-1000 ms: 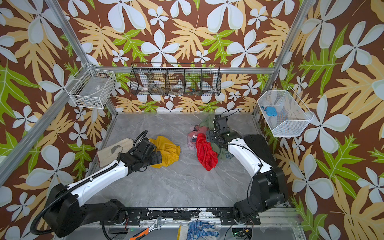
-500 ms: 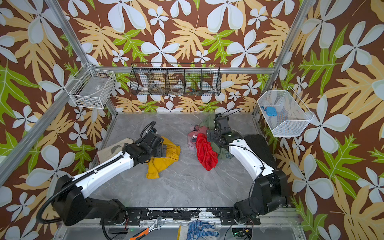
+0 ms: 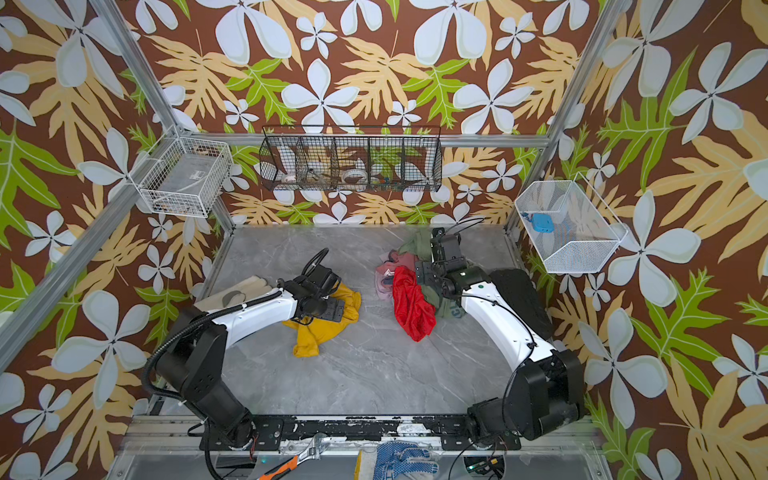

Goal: Pick out a specific cloth from the pile

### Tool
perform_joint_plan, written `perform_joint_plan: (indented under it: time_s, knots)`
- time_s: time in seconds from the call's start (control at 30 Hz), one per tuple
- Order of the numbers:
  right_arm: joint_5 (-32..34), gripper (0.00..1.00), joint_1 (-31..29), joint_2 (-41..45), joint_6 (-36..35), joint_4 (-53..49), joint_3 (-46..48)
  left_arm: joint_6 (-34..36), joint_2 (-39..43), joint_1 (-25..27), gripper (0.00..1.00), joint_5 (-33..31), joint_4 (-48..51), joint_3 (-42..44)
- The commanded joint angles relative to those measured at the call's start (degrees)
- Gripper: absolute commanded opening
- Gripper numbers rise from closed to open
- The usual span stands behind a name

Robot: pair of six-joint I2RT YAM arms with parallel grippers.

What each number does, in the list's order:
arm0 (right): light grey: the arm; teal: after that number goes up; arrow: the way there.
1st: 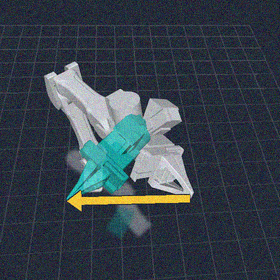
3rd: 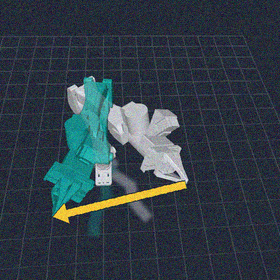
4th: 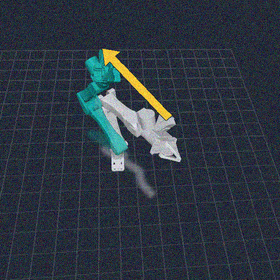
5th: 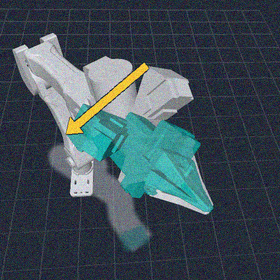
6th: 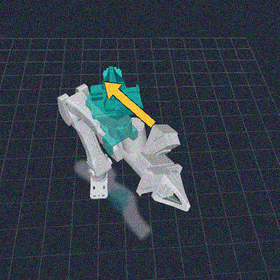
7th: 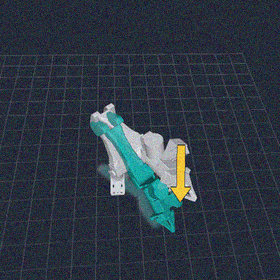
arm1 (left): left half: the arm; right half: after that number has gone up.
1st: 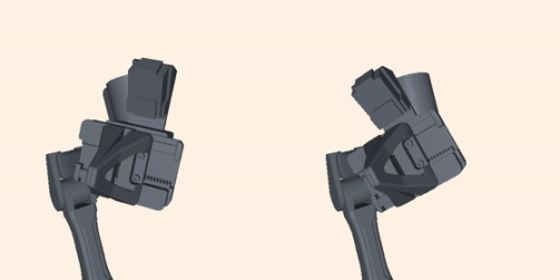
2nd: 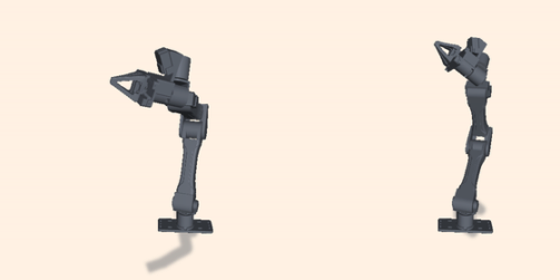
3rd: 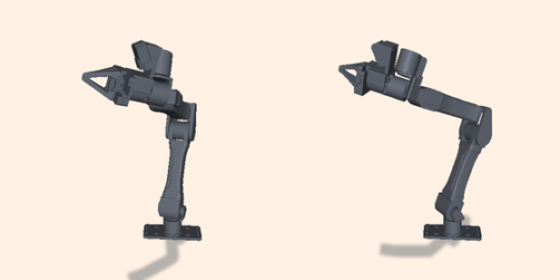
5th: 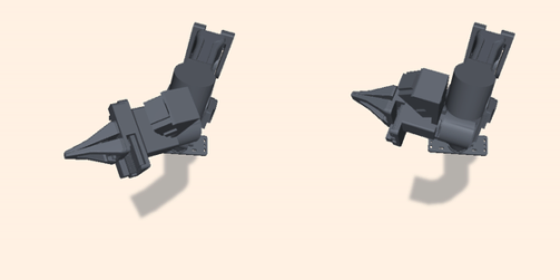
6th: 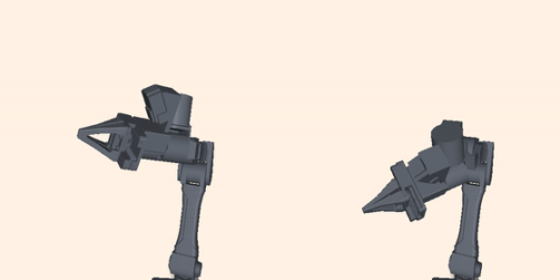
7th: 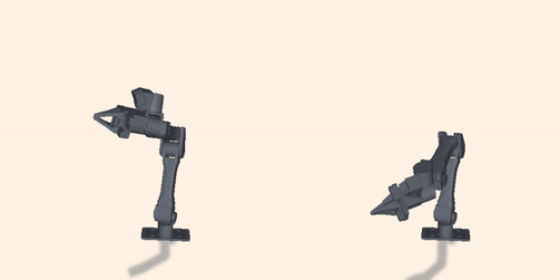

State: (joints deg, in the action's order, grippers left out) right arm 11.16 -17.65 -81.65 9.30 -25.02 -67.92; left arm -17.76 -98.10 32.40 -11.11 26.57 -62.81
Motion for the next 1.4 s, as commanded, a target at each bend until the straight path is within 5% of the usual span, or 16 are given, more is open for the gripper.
perform_joint_plan:
  time_s: [0.0,0.17,0.4,0.47,0.93,1.37]
  knots:
    - [1.1,0.97,0.0,-0.3,-1.0,-0.6,-0.9,2.0,-2.6,-0.9,0.95,3.6,-1.1,-1.0]
    - [1.3,0.97,0.0,-0.6,-1.4,-0.7,-1.3,2.9,-5.8,-3.0,0.69,7.2,-1.5,-1.3]
    - [-3.2,0.96,0.0,-0.5,-3.0,2.2,-1.0,2.4,-6.0,-4.8,0.1,8.5,-3.9,-0.8]
    - [-4.6,0.96,0.0,-0.2,-3.2,3.6,-1.0,2.2,-5.2,-5.3,0.0,7.7,-4.4,-1.0]
    - [-4.7,0.95,0.0,-1.1,-4.0,6.6,-3.9,6.3,-1.4,-9.6,0.0,-3.0,-4.9,-12.1]
    - [-3.3,0.95,0.0,-2.8,-3.9,5.0,-6.9,15.1,-18.0,-14.3,0.0,-2.6,-1.6,-29.5]
